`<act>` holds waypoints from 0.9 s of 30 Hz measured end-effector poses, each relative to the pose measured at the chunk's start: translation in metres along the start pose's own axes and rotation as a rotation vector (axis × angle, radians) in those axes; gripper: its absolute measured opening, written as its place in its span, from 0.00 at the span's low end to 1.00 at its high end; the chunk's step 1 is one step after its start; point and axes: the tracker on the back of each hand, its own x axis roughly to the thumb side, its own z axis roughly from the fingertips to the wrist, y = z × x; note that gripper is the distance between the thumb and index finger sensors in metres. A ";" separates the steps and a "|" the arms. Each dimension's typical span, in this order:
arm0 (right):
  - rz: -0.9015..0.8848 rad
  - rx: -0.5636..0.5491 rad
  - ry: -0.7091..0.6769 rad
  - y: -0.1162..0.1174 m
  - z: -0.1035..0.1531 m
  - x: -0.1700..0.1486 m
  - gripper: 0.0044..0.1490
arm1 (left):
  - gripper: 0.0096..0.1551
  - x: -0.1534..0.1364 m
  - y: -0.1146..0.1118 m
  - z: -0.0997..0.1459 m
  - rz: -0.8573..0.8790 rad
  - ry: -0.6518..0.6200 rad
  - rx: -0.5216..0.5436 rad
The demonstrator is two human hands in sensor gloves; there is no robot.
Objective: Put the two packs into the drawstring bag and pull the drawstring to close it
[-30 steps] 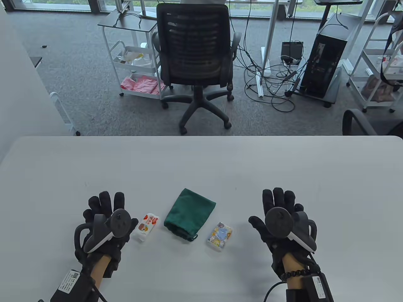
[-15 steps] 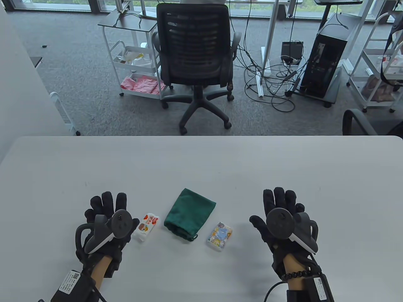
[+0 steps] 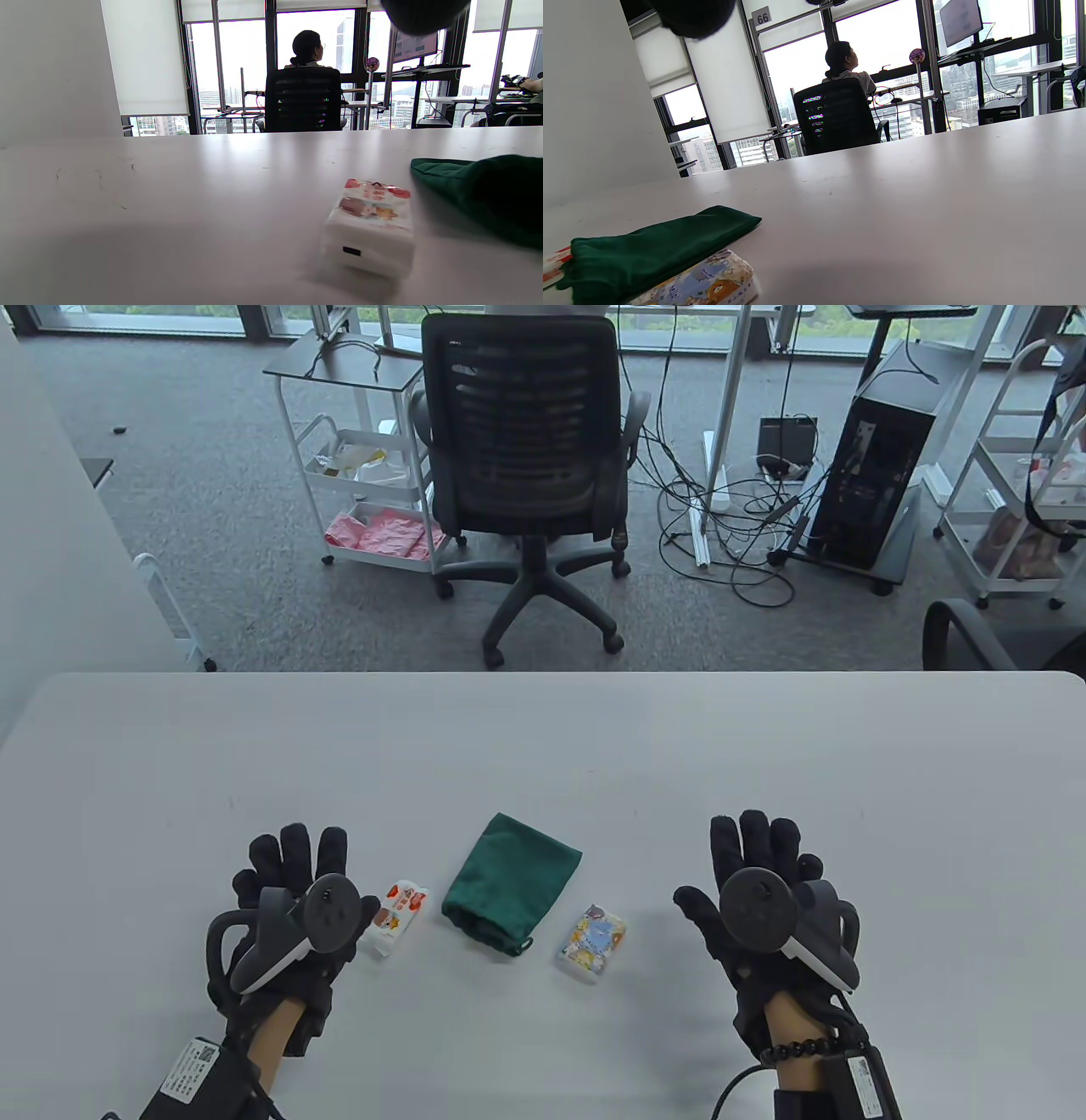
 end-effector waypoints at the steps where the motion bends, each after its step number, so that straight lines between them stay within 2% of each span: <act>1: -0.001 0.001 0.001 0.000 0.000 0.000 0.54 | 0.50 0.000 0.000 0.000 0.004 -0.002 -0.001; 9: 0.001 -0.010 -0.003 -0.001 0.000 0.001 0.54 | 0.49 0.010 0.001 0.002 0.036 -0.034 0.028; 17: 0.001 -0.014 -0.004 -0.001 0.000 0.001 0.53 | 0.49 0.039 0.001 0.001 0.067 -0.169 0.008; 22: -0.003 -0.020 -0.011 -0.001 -0.001 0.001 0.53 | 0.48 0.068 -0.008 -0.008 -0.075 -0.304 -0.042; 27: -0.007 -0.020 -0.020 0.000 -0.001 0.003 0.53 | 0.47 0.093 -0.022 -0.028 -0.280 -0.321 -0.127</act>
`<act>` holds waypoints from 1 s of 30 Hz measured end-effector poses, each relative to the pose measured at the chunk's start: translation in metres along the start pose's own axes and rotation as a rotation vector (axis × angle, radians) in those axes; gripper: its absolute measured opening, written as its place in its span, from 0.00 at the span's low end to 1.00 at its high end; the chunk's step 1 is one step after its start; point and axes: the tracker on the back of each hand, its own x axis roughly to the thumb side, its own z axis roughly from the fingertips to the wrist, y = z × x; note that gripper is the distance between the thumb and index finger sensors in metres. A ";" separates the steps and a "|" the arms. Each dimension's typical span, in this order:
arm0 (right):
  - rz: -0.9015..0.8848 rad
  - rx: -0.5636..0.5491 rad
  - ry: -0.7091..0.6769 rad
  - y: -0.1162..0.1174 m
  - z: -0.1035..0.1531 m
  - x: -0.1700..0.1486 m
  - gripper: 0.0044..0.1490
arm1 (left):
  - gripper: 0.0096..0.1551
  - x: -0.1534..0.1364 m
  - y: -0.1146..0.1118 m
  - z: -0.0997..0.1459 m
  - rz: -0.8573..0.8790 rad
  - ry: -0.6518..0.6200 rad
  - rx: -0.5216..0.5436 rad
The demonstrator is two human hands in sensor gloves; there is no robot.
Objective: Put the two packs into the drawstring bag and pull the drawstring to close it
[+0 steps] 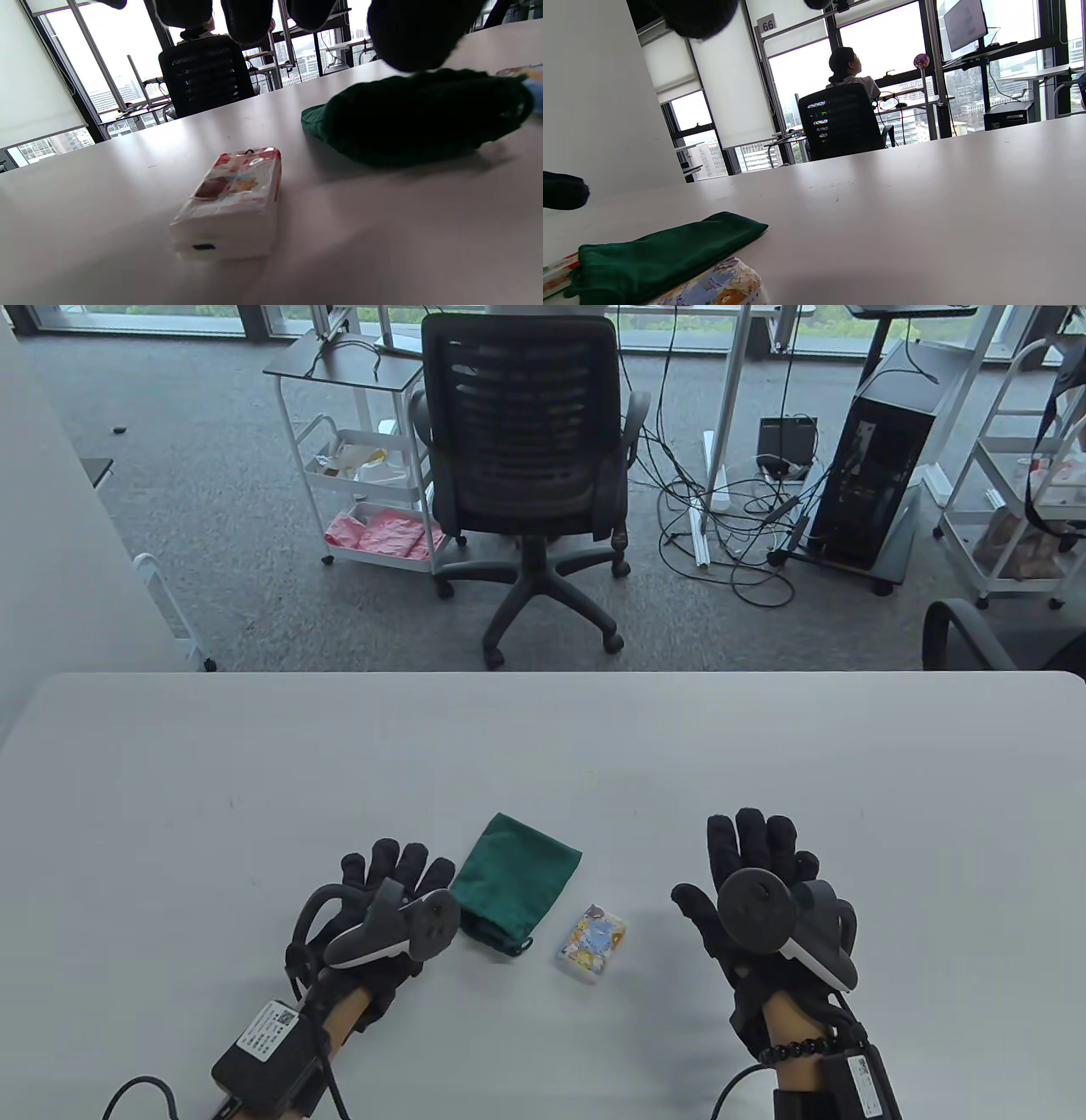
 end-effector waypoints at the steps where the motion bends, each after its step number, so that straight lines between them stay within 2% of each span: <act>1: 0.000 0.000 -0.002 0.000 0.000 0.000 0.53 | 0.46 0.002 -0.001 -0.004 -0.016 0.004 -0.014; 4: -0.001 0.000 -0.007 0.001 0.000 0.001 0.53 | 0.45 0.009 -0.005 -0.019 -0.055 0.020 -0.054; 8: -0.007 0.000 -0.010 0.001 0.000 0.002 0.53 | 0.42 0.019 -0.007 -0.032 -0.071 0.036 -0.060; 13: -0.015 -0.005 -0.018 0.001 -0.001 0.002 0.53 | 0.38 0.029 -0.011 -0.046 -0.169 0.065 -0.066; 18: -0.018 -0.008 -0.021 0.001 -0.001 0.002 0.53 | 0.24 0.031 -0.009 -0.049 -0.182 0.093 0.012; 21: -0.017 -0.007 -0.022 0.001 -0.001 0.003 0.53 | 0.23 0.026 0.001 -0.045 -0.119 0.122 0.042; 24: -0.016 -0.005 -0.024 0.001 -0.001 0.004 0.53 | 0.23 0.017 0.020 -0.035 -0.025 0.151 0.074; 30: -0.012 0.014 -0.034 0.006 -0.002 0.008 0.53 | 0.22 0.005 0.064 -0.003 0.084 0.221 0.255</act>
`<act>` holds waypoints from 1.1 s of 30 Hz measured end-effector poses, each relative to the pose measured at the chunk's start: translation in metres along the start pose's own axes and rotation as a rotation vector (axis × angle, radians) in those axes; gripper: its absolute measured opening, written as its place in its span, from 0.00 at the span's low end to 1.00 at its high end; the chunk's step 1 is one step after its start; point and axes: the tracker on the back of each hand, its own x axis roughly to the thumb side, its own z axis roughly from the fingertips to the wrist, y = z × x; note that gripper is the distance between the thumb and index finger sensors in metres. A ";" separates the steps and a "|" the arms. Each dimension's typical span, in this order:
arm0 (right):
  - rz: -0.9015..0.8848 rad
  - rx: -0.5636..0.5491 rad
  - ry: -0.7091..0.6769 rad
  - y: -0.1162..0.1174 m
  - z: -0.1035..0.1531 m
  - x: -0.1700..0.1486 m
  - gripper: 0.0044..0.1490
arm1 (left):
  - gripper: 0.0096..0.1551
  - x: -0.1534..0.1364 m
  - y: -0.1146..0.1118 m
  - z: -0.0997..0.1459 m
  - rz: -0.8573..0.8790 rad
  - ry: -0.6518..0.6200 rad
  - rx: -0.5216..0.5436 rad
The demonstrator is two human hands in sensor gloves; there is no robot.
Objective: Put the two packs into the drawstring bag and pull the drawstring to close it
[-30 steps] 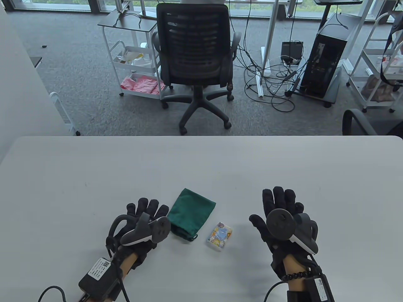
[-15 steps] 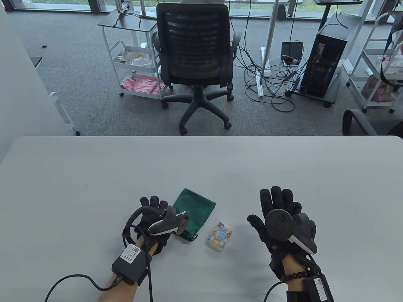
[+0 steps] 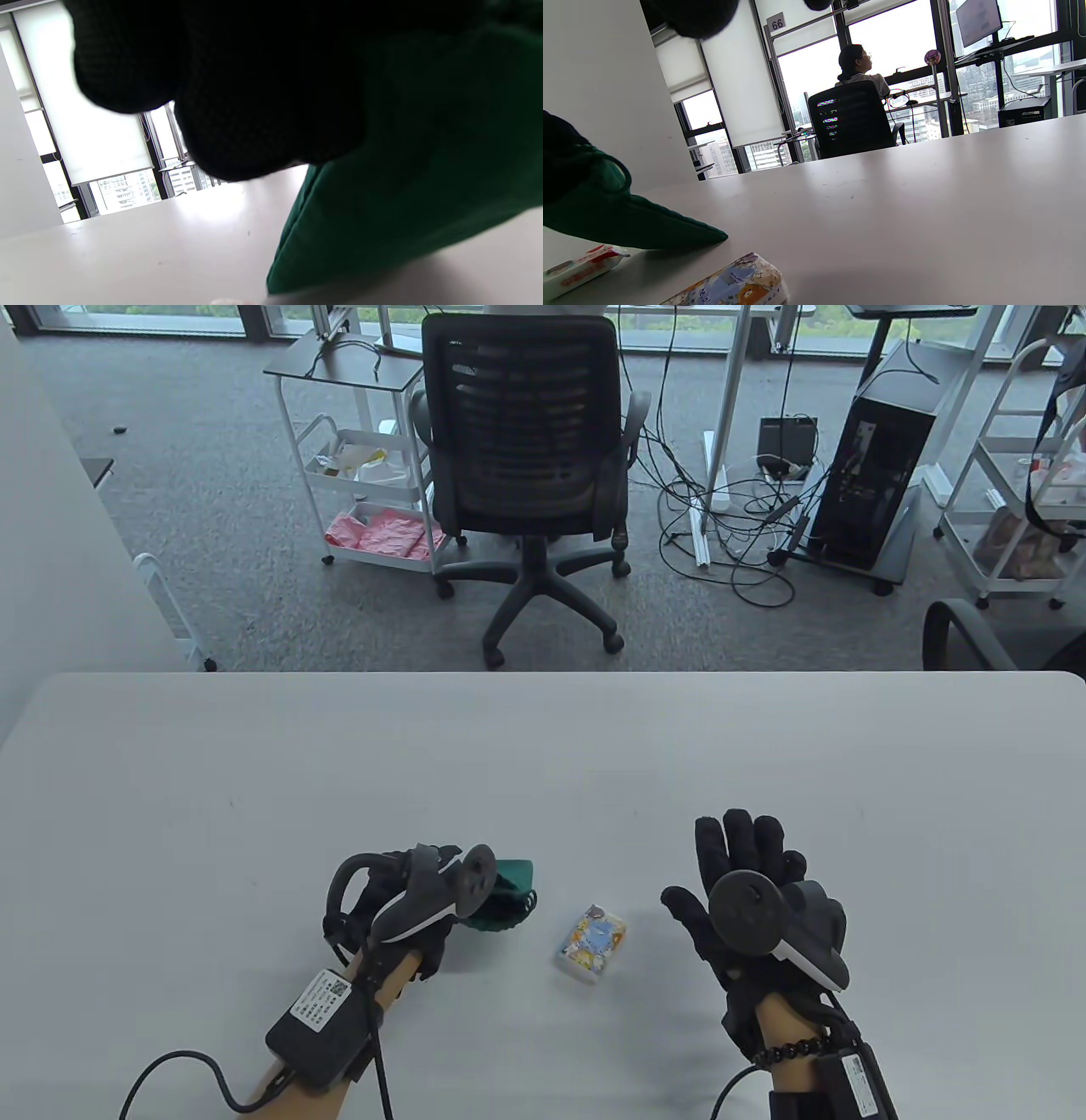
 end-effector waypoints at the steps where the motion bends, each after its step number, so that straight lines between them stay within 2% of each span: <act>1: -0.001 0.007 -0.004 0.002 0.000 0.002 0.53 | 0.22 -0.003 0.008 0.004 0.027 0.017 0.013; 4: -0.005 0.034 -0.019 0.008 -0.002 0.007 0.53 | 0.27 -0.010 0.022 0.014 0.122 0.040 0.036; 7: -0.004 0.063 -0.035 0.015 -0.004 0.013 0.52 | 0.23 -0.014 0.028 0.020 0.198 0.043 0.042; 10: -0.021 0.119 -0.061 0.028 -0.008 0.022 0.52 | 0.22 -0.017 0.032 0.025 0.268 0.026 0.000; 13: -0.033 0.193 -0.090 0.044 -0.013 0.032 0.52 | 0.22 -0.022 0.033 0.029 0.405 0.007 -0.069; 19: 0.006 0.339 -0.171 0.076 -0.025 0.050 0.49 | 0.22 -0.039 0.025 0.032 0.692 -0.014 -0.298; 20: 0.031 0.364 -0.192 0.080 -0.026 0.052 0.48 | 0.22 -0.041 0.025 0.032 0.708 -0.023 -0.322; 26: 0.174 0.457 -0.257 0.102 -0.035 0.061 0.49 | 0.23 -0.048 0.014 0.033 0.733 -0.014 -0.320; 33: 0.369 0.521 -0.319 0.111 -0.051 0.070 0.52 | 0.27 -0.047 0.010 0.033 0.756 -0.024 -0.292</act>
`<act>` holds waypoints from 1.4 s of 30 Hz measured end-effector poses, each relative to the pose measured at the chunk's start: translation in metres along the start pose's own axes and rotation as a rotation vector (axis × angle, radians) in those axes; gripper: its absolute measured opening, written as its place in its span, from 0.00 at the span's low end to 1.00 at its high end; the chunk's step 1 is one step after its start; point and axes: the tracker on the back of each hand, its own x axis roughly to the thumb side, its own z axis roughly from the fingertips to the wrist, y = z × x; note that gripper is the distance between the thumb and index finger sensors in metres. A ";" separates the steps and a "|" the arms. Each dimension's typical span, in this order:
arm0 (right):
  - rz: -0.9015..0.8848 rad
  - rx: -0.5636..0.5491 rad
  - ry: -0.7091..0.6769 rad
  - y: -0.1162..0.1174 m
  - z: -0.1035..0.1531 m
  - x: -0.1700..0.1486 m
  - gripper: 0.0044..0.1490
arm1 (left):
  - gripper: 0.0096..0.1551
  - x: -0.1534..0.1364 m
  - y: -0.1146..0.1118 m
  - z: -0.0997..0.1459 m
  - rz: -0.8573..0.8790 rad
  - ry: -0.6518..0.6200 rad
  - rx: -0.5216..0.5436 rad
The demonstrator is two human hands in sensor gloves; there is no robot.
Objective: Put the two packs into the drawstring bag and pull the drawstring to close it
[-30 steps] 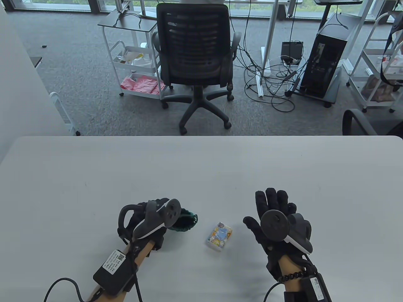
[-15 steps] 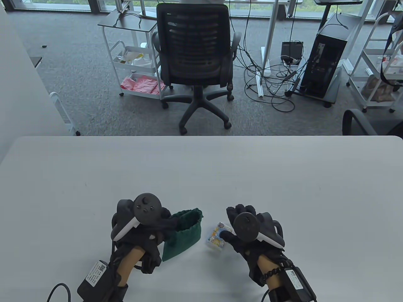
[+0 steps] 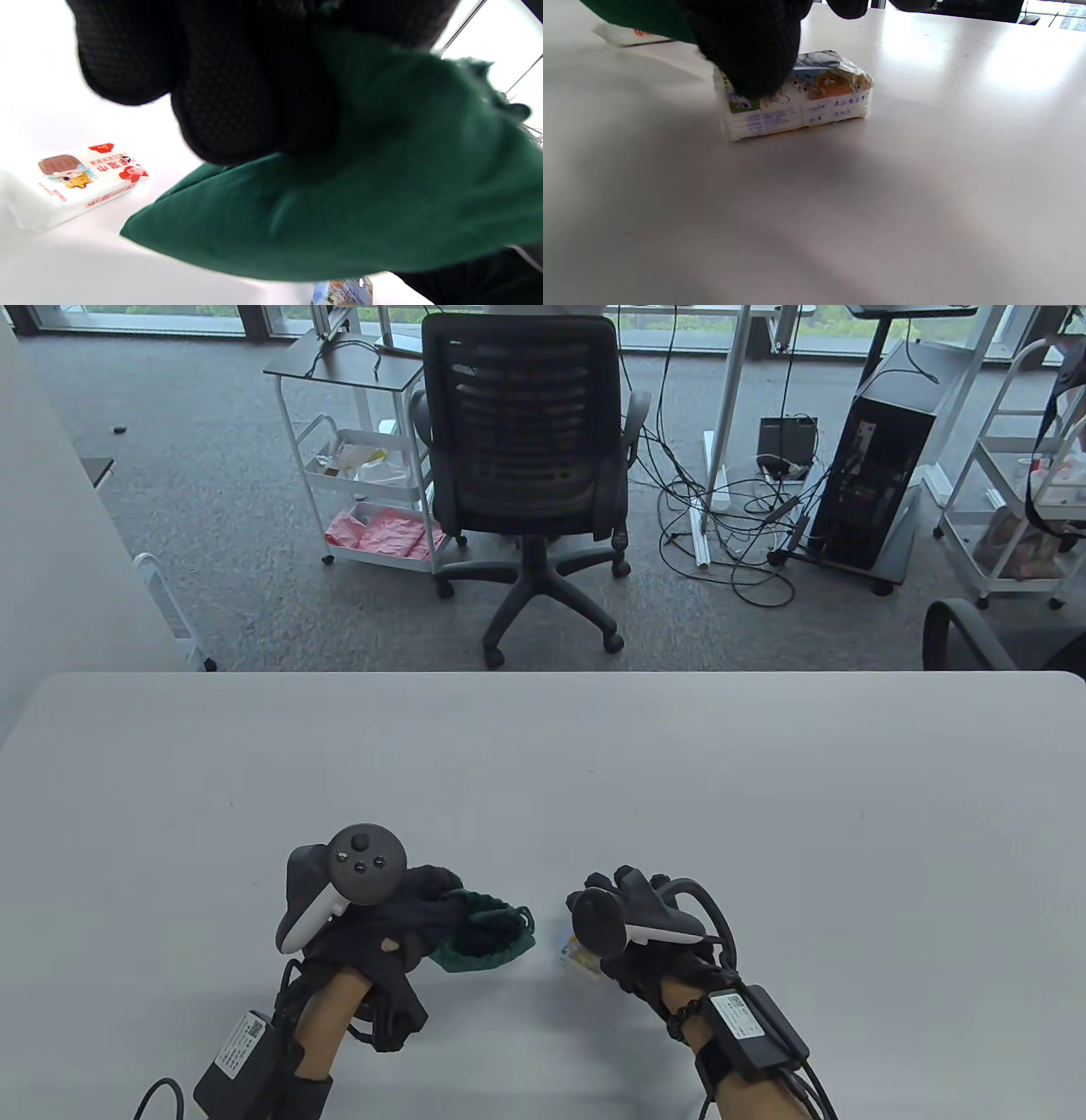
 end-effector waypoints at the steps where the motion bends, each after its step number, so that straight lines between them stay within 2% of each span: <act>1: 0.018 0.007 -0.008 0.000 -0.003 0.002 0.53 | 0.28 0.000 0.000 0.000 0.009 -0.007 0.000; 7: 0.028 0.109 -0.025 0.015 -0.019 0.011 0.55 | 0.29 -0.005 -0.003 0.001 0.083 -0.016 0.053; 13: 0.093 0.026 0.021 0.017 -0.013 0.011 0.52 | 0.25 -0.007 -0.005 0.002 0.130 -0.023 0.147; 23: 0.072 -0.049 0.044 0.016 -0.008 0.012 0.49 | 0.25 -0.008 -0.006 0.006 0.125 0.013 0.218; 29: -0.051 -0.089 0.074 0.012 -0.002 0.004 0.48 | 0.25 -0.009 -0.005 0.007 0.149 0.033 0.219; 36: -0.363 -0.154 0.090 0.001 0.014 -0.020 0.48 | 0.26 -0.009 -0.005 0.008 0.170 0.038 0.230; 42: -0.670 -0.296 0.035 -0.022 0.041 -0.040 0.48 | 0.27 -0.009 -0.006 0.007 0.183 0.033 0.228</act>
